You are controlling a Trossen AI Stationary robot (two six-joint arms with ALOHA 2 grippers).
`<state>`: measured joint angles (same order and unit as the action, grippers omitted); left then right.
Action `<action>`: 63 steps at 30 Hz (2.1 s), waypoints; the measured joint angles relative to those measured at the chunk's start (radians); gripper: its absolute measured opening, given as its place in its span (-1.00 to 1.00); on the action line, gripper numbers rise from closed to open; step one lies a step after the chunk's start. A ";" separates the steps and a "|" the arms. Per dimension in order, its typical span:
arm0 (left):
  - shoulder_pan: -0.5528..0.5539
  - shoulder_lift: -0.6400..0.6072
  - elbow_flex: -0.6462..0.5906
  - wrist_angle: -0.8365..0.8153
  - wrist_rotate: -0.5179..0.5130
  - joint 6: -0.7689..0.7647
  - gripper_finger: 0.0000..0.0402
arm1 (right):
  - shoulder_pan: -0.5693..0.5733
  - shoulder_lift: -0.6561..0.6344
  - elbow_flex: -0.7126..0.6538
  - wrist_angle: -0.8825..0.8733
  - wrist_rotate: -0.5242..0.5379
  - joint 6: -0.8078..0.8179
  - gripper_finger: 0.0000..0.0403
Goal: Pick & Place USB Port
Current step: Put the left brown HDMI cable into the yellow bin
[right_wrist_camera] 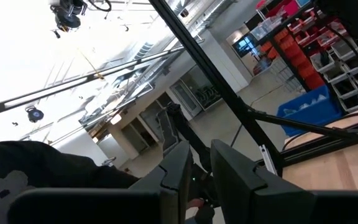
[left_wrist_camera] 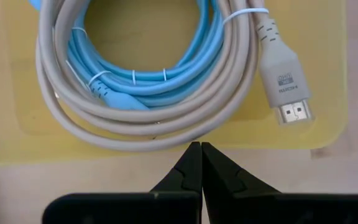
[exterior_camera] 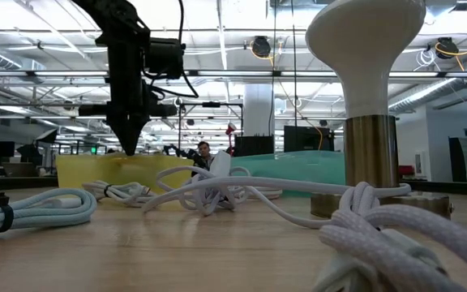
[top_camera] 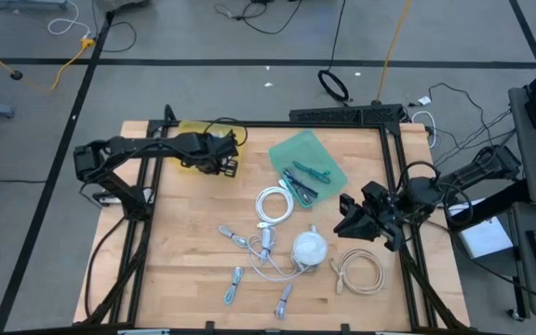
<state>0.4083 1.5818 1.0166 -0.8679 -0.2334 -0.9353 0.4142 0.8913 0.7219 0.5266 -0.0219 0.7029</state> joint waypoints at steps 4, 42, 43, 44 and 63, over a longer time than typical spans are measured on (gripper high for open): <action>0.005 0.000 -0.001 0.006 -0.005 -0.002 -1.00 | 0.000 0.000 0.000 0.000 0.000 0.004 -0.70; 0.076 -0.043 -0.005 0.231 0.161 0.090 -1.00 | 0.000 0.000 0.000 -0.001 0.026 0.003 -0.70; 0.076 -0.043 -0.004 0.256 0.166 0.093 -1.00 | 0.000 0.000 0.000 -0.001 0.026 0.003 -0.70; 0.076 -0.043 -0.003 0.273 0.166 0.092 -1.00 | 0.000 0.000 0.000 -0.002 0.027 0.003 -0.70; 0.143 -0.044 -0.002 0.144 0.093 0.127 -1.00 | 0.000 0.000 0.000 -0.007 0.058 0.001 -0.70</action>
<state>0.5514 1.5379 1.0142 -0.7238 -0.1400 -0.8084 0.4145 0.8917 0.7223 0.5194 0.0357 0.7036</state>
